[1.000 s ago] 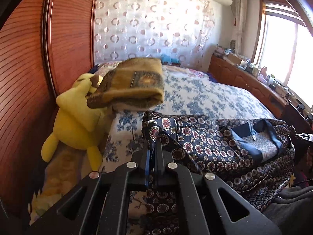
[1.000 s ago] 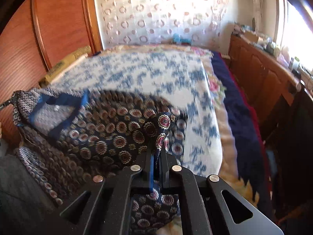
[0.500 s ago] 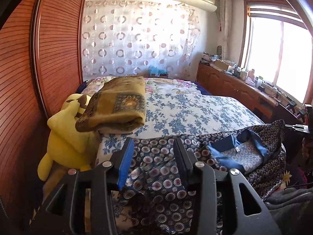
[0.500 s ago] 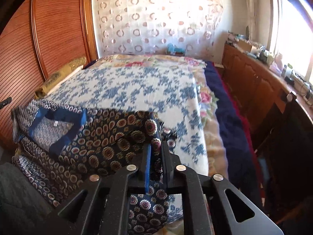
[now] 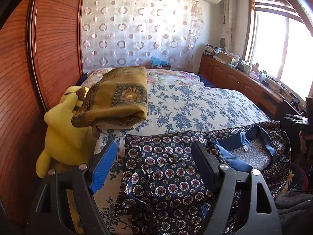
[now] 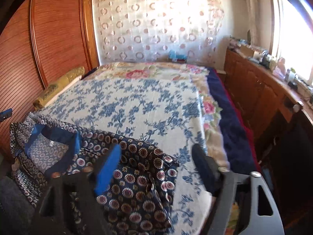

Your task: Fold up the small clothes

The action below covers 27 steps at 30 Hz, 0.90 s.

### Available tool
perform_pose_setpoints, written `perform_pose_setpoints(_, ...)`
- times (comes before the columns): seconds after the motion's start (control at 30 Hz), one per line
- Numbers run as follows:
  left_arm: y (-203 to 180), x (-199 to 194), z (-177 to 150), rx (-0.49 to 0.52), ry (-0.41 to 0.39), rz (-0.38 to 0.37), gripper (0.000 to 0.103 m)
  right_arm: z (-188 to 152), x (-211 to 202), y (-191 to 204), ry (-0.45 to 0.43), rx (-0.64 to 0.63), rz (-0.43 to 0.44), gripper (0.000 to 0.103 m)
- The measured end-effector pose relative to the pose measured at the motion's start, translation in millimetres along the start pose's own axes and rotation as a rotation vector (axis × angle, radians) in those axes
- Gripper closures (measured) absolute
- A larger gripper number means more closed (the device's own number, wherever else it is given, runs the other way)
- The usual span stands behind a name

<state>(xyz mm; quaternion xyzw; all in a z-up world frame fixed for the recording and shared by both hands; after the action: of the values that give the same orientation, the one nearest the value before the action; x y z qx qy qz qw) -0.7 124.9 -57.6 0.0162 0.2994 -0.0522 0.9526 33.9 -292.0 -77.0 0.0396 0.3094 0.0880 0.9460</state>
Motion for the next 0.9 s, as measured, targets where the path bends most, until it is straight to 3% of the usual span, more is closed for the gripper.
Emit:
perform_pose_setpoints(0.23,11.9,4.2,-4.1,-0.037,0.013,0.005,0.024,-3.5,58.2,-15.7,0.121,0.04,-0.025,0.021)
perform_pose_setpoints(0.43,28.1,20.2,4.4,-0.042,0.038,0.013,0.024,-0.3,85.9,-23.0,0.162,0.09,-0.013,0.021)
perform_pose_setpoints(0.7,45.6,61.8,11.1,-0.03,0.16,0.01,0.024,-2.3,93.5,-25.6,0.142,0.089,-0.015,0.021)
perform_pose_setpoints(0.9,53.6,98.8,-5.5,-0.091,0.273,-0.045,0.024,-5.9,89.7,-25.6,0.136,0.094,-0.009,0.021)
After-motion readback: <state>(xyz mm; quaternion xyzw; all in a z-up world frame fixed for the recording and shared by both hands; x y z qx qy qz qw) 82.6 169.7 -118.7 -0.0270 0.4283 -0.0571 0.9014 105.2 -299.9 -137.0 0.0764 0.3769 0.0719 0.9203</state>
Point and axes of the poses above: each gripper's, at about its wrist camera, not at the fingertips, and x roughly the way its jaws point, y to its left, z to its top, the point moved 5 cm from there along x, roughly the way its jaws point, and after that the axes turned 8 degrees about x, right-handed, at the moved point
